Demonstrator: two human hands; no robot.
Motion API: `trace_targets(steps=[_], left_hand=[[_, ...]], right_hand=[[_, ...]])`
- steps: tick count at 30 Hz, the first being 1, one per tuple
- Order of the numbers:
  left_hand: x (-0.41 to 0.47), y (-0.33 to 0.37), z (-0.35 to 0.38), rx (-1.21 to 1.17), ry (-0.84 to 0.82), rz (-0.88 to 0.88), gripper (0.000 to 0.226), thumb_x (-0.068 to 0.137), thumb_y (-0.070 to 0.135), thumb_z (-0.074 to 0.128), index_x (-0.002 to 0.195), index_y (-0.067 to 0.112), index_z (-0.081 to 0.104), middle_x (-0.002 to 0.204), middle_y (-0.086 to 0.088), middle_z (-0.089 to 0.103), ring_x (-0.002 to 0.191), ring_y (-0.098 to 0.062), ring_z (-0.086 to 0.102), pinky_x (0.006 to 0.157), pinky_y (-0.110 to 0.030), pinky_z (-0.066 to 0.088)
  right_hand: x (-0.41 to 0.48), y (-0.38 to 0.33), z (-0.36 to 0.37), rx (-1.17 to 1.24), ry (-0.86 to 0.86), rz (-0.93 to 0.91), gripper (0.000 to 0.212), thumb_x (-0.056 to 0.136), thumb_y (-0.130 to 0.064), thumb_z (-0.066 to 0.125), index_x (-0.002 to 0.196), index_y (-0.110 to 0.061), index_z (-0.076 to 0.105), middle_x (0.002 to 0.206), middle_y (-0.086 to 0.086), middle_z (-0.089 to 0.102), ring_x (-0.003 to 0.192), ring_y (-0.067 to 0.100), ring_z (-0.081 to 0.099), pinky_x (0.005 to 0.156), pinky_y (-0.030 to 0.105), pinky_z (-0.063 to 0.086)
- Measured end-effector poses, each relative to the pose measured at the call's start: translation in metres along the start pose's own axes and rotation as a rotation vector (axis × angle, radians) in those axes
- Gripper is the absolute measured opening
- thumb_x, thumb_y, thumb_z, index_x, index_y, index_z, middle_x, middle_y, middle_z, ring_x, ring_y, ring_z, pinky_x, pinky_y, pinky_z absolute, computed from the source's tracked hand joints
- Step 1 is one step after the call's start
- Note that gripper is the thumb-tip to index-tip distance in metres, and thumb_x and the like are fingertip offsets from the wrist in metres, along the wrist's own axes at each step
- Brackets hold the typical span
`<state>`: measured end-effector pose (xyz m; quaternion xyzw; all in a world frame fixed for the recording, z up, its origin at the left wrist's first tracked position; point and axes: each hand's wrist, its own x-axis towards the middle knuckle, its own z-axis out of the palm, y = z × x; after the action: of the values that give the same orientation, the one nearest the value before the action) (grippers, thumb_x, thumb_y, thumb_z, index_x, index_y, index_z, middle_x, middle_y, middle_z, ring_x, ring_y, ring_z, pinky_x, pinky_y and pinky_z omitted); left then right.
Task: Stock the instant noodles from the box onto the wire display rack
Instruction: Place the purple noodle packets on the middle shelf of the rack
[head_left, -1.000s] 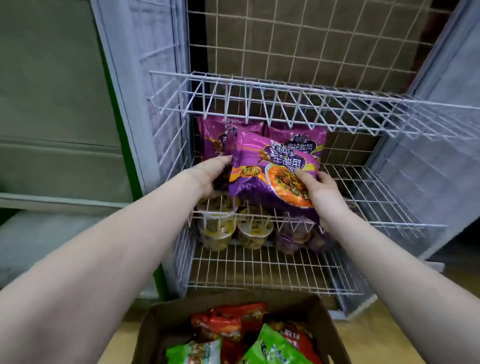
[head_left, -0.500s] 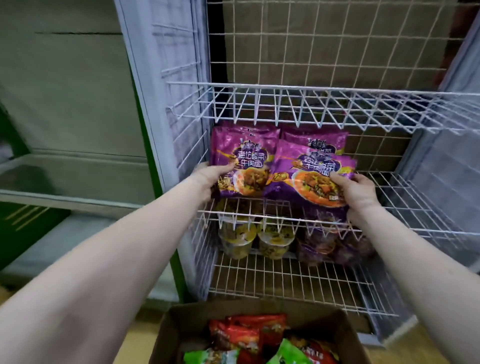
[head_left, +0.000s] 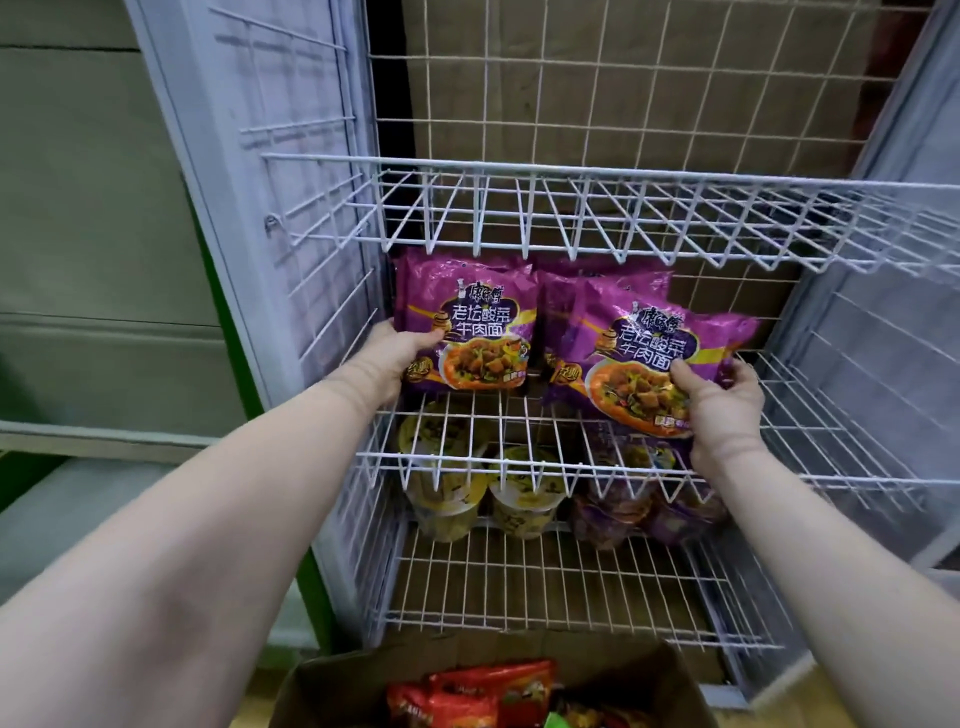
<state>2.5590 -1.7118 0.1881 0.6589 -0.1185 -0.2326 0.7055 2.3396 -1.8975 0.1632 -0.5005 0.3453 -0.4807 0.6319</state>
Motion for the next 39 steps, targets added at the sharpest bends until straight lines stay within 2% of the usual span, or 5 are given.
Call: trace_targets(steps=[13,20,27,35,39], left_hand=[[0.011,-0.014,0.009,0.836,0.501,0.197,0.077,0.077,0.037,0.074,0.135,0.005,0.034,0.137,-0.023,0.037,0.127,-0.038,0.039,0.103,-0.045,0.037],[-0.011,0.007,0.029,1.365,0.286,0.768,0.070,0.085,0.027,0.065,0.142,0.010,0.028,0.139,-0.017,0.032,0.130,-0.031,0.034,0.111,-0.038,0.028],[-0.045,-0.001,0.088,0.855,-0.258,0.427,0.064,0.085,0.033,0.067,0.137,0.007,0.039,0.132,-0.008,0.050,0.122,-0.022,0.048,0.104,-0.029,0.037],[-0.043,0.001,0.112,0.582,-0.220,0.182,0.072,0.075,0.003,0.075,0.136,0.004,0.036,0.133,-0.016,0.049,0.119,-0.030,0.053,0.101,-0.041,0.045],[-0.041,-0.002,0.122,0.533,-0.216,0.250,0.085,0.073,0.003,0.077,0.143,0.006,0.030,0.139,-0.017,0.044,0.127,-0.030,0.046,0.109,-0.040,0.036]], right_hand=[[0.003,0.003,0.000,0.050,-0.052,0.056,0.071,0.080,-0.014,0.072,0.140,-0.011,0.034,0.127,0.013,0.057,0.116,0.029,0.057,0.105,0.051,0.040],[0.000,0.002,0.002,-0.003,-0.110,0.089,0.055,0.078,-0.015,0.073,0.128,-0.010,0.051,0.115,0.010,0.066,0.106,0.028,0.063,0.100,0.050,0.045],[-0.002,-0.003,-0.001,0.021,-0.169,0.152,0.048,0.082,-0.011,0.070,0.126,-0.009,0.052,0.111,0.009,0.066,0.099,0.025,0.064,0.094,0.041,0.050],[0.006,0.001,0.006,-0.202,-0.018,-0.065,0.035,0.078,-0.018,0.075,0.101,-0.010,0.050,0.089,0.006,0.059,0.083,0.020,0.057,0.087,0.033,0.047],[0.018,0.002,0.013,-0.485,0.007,-0.101,0.056,0.074,-0.049,0.069,0.117,-0.013,0.062,0.113,0.012,0.062,0.113,0.030,0.051,0.104,0.043,0.038]])
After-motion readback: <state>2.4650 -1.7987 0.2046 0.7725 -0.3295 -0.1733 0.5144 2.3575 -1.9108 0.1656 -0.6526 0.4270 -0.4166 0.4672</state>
